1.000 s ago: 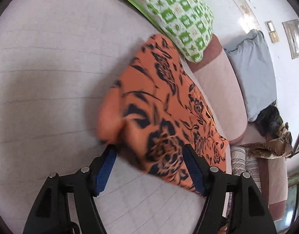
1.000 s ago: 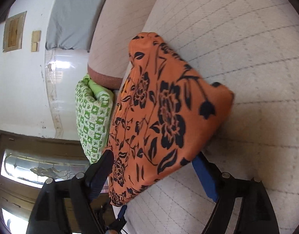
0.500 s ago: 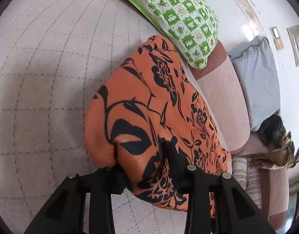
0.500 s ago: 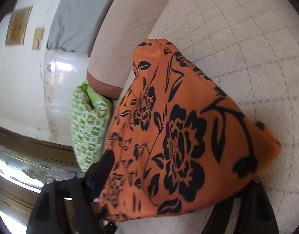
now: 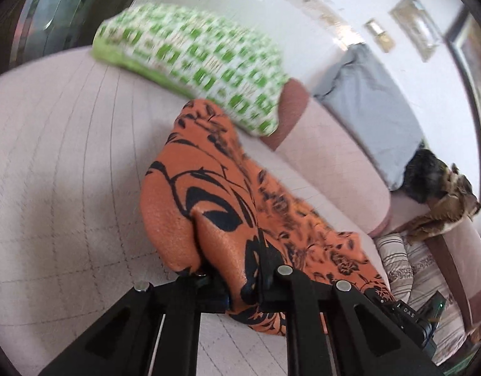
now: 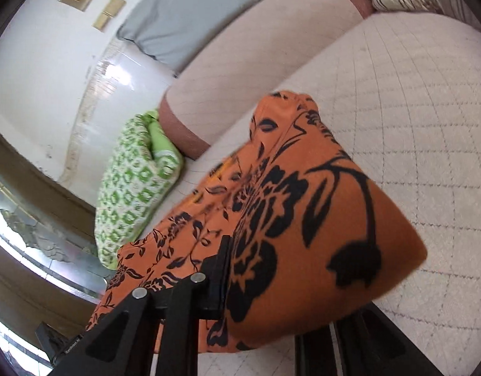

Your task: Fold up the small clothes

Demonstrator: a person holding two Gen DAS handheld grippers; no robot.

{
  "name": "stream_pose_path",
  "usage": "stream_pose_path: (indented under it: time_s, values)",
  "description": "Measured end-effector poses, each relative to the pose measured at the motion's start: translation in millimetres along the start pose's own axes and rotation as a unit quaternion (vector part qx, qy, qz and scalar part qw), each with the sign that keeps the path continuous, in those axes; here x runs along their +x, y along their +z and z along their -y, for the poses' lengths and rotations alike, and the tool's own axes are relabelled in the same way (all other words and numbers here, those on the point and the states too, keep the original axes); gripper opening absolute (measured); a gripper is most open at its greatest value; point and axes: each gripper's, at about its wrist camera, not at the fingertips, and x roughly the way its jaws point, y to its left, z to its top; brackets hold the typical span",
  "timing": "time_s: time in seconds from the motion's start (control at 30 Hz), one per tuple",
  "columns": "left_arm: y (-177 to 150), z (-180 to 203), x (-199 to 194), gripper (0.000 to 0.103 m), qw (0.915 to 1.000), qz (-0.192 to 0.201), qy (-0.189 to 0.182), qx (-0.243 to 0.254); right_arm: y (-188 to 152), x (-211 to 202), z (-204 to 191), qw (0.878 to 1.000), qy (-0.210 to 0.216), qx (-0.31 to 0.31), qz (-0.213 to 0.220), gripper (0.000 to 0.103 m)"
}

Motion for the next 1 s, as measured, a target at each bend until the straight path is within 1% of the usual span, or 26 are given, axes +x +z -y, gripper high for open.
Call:
stream_pose_path:
  time_s: [0.1,0.17,0.23,0.33,0.37,0.43,0.47,0.5,0.53,0.57,0.6,0.67,0.73,0.8,0.83,0.87,0.9,0.93,0.97,1.0]
  values:
    - [-3,-3,-19,0.012,0.9999,0.010,-0.002,0.001,-5,-17,-1,1.000,0.012,-0.001,0.000,0.019]
    - [-6,-12,-25,0.012,0.9999,0.000,-0.003,-0.015,-11,-26,-1,1.000,0.019,0.002,-0.005,0.018]
    - [-12,-24,-25,0.012,0.9991,-0.020,0.011,-0.036,-21,-34,-3,1.000,0.014,-0.002,-0.011,0.018]
    - [-20,-46,-20,0.012,0.9952,-0.061,0.031,-0.069,-35,-40,-2,1.000,0.001,-0.008,-0.026,0.018]
    - [-23,-56,-12,0.013,0.9921,-0.089,0.046,-0.076,-41,-39,-1,0.999,-0.008,-0.012,-0.035,0.018]
    - [-28,-70,2,0.015,0.9851,-0.129,0.067,-0.091,-51,-33,11,0.998,-0.032,-0.003,-0.059,0.018]
    - [-31,-76,6,0.017,0.9823,-0.139,0.066,-0.107,-54,-26,20,0.996,-0.046,0.009,-0.079,0.018]
    - [-32,-82,7,0.019,0.9800,-0.141,0.054,-0.129,-57,-15,33,0.992,-0.055,0.035,-0.106,0.019]
    - [-30,-83,5,0.021,0.9796,-0.142,0.050,-0.133,-58,-12,43,0.991,-0.043,0.065,-0.111,0.019]
    - [-29,-82,4,0.026,0.9799,-0.141,0.054,-0.130,-57,-13,50,0.989,-0.027,0.096,-0.110,0.020]
    - [-28,-82,1,0.029,0.9801,-0.138,0.063,-0.128,-54,-14,53,0.987,-0.019,0.111,-0.118,0.022]
    - [-25,-81,-8,0.031,0.9808,-0.123,0.076,-0.131,-52,-18,57,0.984,-0.018,0.126,-0.125,0.024]
    - [-21,-80,-20,0.035,0.9835,-0.104,0.089,-0.118,-54,-24,63,0.980,-0.014,0.151,-0.126,0.026]
    - [-16,-83,-35,0.038,0.9854,-0.074,0.106,-0.111,-51,-42,73,0.979,-0.023,0.174,-0.103,0.036]
    - [-13,-85,-42,0.039,0.9858,-0.060,0.112,-0.111,-48,-51,78,0.979,-0.029,0.184,-0.088,0.038]
    - [-11,-87,-45,0.044,0.9856,-0.052,0.119,-0.109,-44,-57,82,0.977,-0.034,0.195,-0.074,0.047]
    - [-7,-86,-51,0.047,0.9841,-0.031,0.144,-0.099,-39,-71,90,0.975,-0.052,0.211,-0.045,0.060]
    - [-4,-84,-57,0.047,0.9820,-0.010,0.167,-0.087,-35,-87,96,0.973,-0.073,0.218,-0.009,0.061]
    - [-1,-80,-65,0.047,0.9796,0.015,0.188,-0.069,-29,-111,100,0.968,-0.108,0.219,0.053,0.061]
    - [4,-72,-75,0.050,0.9768,0.049,0.204,-0.042,-25,-123,101,0.965,-0.123,0.217,0.085,0.063]
